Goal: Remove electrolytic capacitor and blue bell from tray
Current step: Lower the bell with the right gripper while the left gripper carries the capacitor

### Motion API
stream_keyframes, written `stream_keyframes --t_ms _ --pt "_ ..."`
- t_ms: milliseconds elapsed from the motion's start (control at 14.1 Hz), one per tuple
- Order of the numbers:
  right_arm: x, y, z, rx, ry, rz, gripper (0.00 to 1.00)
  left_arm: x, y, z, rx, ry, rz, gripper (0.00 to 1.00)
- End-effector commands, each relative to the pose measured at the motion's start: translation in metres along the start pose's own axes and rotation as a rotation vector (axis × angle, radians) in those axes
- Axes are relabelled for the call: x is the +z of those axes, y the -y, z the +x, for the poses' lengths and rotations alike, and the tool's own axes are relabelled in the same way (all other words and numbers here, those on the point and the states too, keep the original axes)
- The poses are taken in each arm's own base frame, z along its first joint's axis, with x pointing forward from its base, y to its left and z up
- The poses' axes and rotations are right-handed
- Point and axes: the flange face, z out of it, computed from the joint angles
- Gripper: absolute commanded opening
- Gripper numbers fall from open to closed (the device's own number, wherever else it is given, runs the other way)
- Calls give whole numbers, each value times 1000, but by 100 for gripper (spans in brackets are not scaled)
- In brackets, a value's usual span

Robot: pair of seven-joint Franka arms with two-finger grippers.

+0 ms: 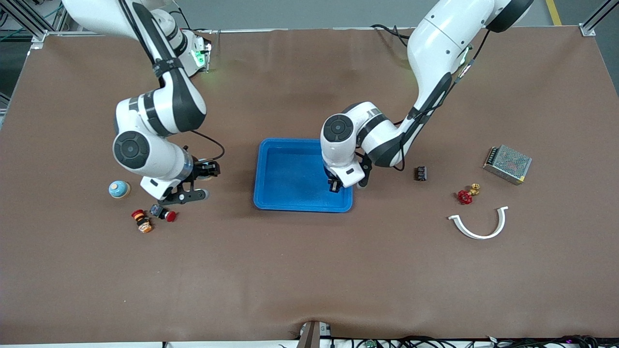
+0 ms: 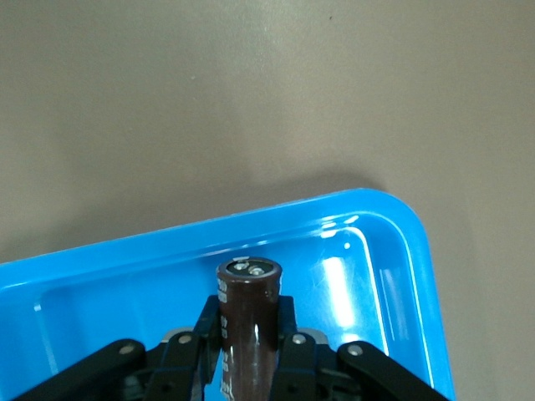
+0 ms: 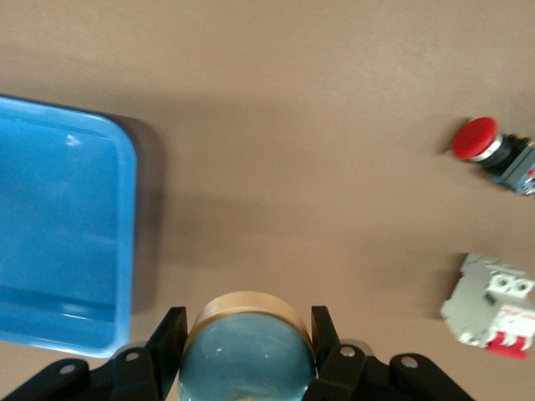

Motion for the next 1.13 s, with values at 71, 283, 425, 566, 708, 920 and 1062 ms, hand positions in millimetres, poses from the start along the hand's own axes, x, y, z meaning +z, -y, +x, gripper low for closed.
stream_keyframes --t_ms 71,283,425,566,708,920,1062 --pt "4 -37 2 -63 -25 -37 39 -36 -5 18 214 31 76 0" --pt "22 -46 3 -80 -66 -82 39 -51 -6 42 453 52 126 0" --pt "34 -49 2 -79 -87 -82 39 -55 -10 64 579 83 135 0" --pt "57 -57 2 -95 -120 -83 39 -51 -13 85 665 91 140 0" --pt "81 -68 3 -118 -152 -85 39 -45 -19 114 727 98 142 0" --pt "101 -78 9 -120 -164 -88 39 -27 -25 154 818 107 112 0" --pt "117 -80 10 -121 -171 -90 39 -15 -26 176 877 84 92 0"
